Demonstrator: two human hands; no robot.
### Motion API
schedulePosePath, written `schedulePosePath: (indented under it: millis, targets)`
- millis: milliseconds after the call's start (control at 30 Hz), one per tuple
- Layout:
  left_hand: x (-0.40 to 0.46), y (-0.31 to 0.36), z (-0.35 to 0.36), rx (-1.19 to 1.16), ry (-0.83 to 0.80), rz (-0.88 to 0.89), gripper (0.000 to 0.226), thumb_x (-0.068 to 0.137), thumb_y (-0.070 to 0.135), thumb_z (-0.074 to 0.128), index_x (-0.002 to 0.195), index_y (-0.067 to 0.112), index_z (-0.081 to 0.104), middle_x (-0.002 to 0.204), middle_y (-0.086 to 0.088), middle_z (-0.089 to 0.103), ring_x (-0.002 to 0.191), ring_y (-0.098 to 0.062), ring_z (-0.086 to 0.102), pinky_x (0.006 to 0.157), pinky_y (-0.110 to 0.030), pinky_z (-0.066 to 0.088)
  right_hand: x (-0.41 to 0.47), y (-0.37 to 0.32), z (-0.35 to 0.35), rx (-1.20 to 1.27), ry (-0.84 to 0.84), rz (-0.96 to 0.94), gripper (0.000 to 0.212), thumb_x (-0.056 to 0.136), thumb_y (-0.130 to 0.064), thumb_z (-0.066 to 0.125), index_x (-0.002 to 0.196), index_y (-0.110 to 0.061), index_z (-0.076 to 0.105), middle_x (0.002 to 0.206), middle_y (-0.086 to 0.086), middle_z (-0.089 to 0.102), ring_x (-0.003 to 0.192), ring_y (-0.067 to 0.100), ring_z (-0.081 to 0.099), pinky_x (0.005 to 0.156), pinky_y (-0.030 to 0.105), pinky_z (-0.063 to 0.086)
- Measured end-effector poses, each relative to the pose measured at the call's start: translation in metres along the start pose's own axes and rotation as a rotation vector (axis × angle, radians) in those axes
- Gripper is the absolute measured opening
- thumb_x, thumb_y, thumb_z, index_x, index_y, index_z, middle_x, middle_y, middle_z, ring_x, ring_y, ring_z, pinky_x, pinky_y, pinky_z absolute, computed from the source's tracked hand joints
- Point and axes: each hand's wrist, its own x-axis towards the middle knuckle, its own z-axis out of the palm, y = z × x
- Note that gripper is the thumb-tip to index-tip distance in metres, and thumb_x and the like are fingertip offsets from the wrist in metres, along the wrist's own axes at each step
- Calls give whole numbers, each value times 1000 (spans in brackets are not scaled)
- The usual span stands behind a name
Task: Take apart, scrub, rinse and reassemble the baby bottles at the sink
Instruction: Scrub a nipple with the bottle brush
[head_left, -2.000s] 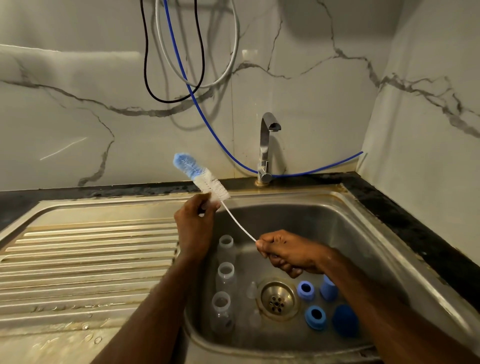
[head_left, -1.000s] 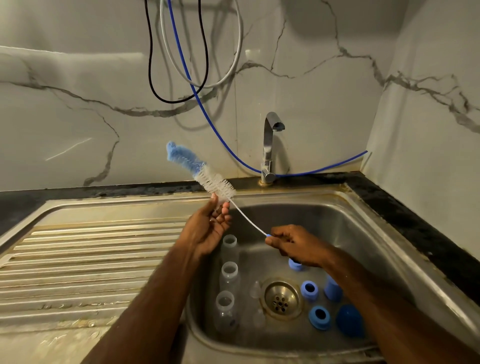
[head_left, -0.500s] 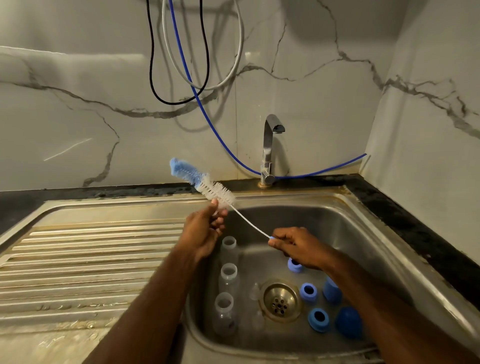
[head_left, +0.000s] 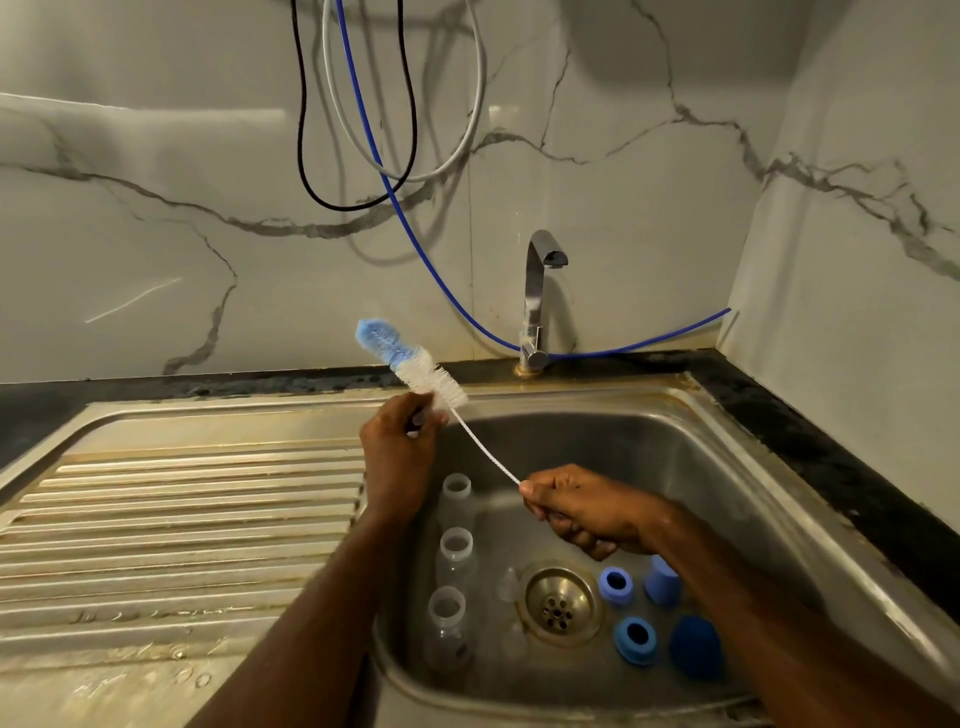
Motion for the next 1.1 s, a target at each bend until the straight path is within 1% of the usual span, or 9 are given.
schedulePosePath:
  millis: [67,167,267,367,467,633,767,967,1100]
  targets:
    - [2,0,1,-43,2,-38,21,92,21,74,112,15,72,101,11,70,83,2,65,76,-13,51,3,5,1,-96,90,-70,33,103,-45,48,80,-23,55,59,-3,42,46,10,32,41,25,27]
    - [3,10,-3,-537,-198,-381,19,99,22,62,100,5,72,84,-6,73,70,-15,67,68,-26,55,6,13,-6,-313,256,-191,31,101,-40,55,78,-18,57,61,-2,49,49,8,44,49,25,40]
    - [4,21,-14,-951,-364,-792,30,104,28,52,104,2,67,76,-6,65,57,-8,54,59,-22,51,9,17,-15,-407,329,-233,33,99,-39,59,78,-14,59,63,-1,53,58,8,49,59,27,45]
    - [6,26,-15,-1132,-402,-921,31,105,30,48,107,3,63,72,-4,58,55,-6,47,52,-18,50,7,14,-14,-396,313,-254,31,99,-39,59,72,-24,58,61,-5,52,56,5,49,58,24,44]
    - [4,23,-7,-1061,-282,-708,23,104,21,52,101,3,66,76,-7,66,63,-11,59,62,-21,55,3,5,-9,-351,244,-223,35,102,-39,53,70,-25,54,58,-9,48,51,3,44,53,20,40]
    - [1,2,-2,-208,-45,-122,19,90,14,74,109,14,71,98,9,72,88,-3,69,80,-19,57,1,-2,-3,-99,65,-31,39,102,-52,45,79,-23,56,55,-3,37,44,11,25,41,24,21]
    - [0,2,3,-9,40,38,11,93,19,73,103,20,69,94,10,68,83,2,65,75,-14,52,8,1,3,-267,197,-128,37,102,-48,48,73,-24,53,60,-3,45,48,11,37,47,29,34]
    - [7,15,-9,-880,-266,-762,36,106,32,50,101,1,68,70,-4,59,55,-9,49,59,-24,45,12,13,-11,-447,383,-306,33,101,-39,55,72,-24,54,56,-11,47,55,3,43,59,27,41]
    - [6,20,-11,-1010,-427,-902,40,107,37,44,98,3,64,68,-2,56,50,-6,48,52,-19,46,11,8,-8,-183,402,-266,36,104,-35,50,81,-7,53,57,-7,40,53,7,36,50,22,35]
